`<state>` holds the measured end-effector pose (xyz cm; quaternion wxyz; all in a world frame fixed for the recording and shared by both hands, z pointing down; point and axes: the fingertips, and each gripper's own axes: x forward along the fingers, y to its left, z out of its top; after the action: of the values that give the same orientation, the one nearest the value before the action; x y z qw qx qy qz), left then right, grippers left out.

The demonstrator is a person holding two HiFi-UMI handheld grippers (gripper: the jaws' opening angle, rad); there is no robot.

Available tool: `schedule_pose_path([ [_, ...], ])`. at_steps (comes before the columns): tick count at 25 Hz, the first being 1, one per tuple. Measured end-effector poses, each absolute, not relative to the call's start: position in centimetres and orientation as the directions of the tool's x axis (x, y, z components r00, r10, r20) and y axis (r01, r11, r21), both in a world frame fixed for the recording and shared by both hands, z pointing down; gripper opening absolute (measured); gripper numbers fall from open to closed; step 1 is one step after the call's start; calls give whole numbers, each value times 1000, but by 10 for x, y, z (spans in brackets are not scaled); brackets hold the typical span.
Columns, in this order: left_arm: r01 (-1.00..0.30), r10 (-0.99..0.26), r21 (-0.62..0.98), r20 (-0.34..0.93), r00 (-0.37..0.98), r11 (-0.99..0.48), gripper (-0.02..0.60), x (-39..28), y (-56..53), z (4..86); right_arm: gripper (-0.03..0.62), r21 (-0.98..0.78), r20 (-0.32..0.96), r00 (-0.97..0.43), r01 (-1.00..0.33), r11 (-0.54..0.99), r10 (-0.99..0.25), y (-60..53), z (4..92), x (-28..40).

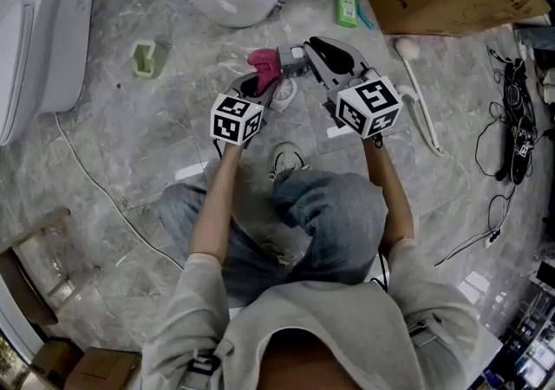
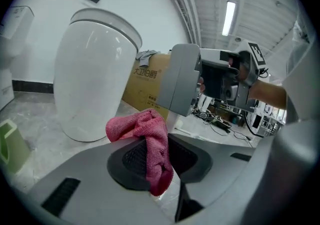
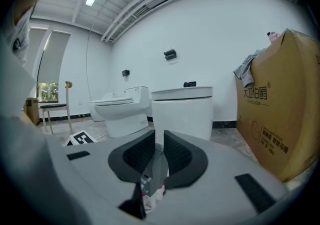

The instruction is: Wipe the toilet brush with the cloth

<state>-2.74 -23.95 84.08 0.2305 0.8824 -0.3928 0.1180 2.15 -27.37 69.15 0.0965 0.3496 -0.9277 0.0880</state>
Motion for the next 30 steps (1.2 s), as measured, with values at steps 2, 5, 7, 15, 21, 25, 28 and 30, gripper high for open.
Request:
schedule_pose_path([
  [2,-737,-629,318,385,675,-597,101,-27,-240,841,72,-100,241,-738,-665,741,-630,-273,691,22],
  [5,-737,-622,324,396,675,-594,100,-26,-240,848,72,-97,240,-741,-661,745,-627,-272,690,22],
  [7,-742,-622,329,405,670,-584,100,-26,-239,853,72,-96,238,-743,-659,746,-626,-272,690,22],
  [15,-764,-584,339,500,640,-549,100,-22,-236,900,72,-97,236,-746,-655,749,-622,-272,689,22],
  [21,-780,-549,347,563,617,-521,100,-20,-232,933,72,-99,238,-748,-653,750,-620,-272,691,24],
  [25,-782,-517,354,600,610,-513,100,-20,-231,948,72,-102,242,-744,-658,746,-623,-272,692,27],
  [28,-787,-524,325,605,599,-524,101,-23,-233,942,72,-107,244,-742,-661,743,-624,-272,693,26],
  [30,-793,-552,314,584,595,-523,101,-26,-234,929,72,-108,247,-742,-660,744,-623,-273,694,27],
])
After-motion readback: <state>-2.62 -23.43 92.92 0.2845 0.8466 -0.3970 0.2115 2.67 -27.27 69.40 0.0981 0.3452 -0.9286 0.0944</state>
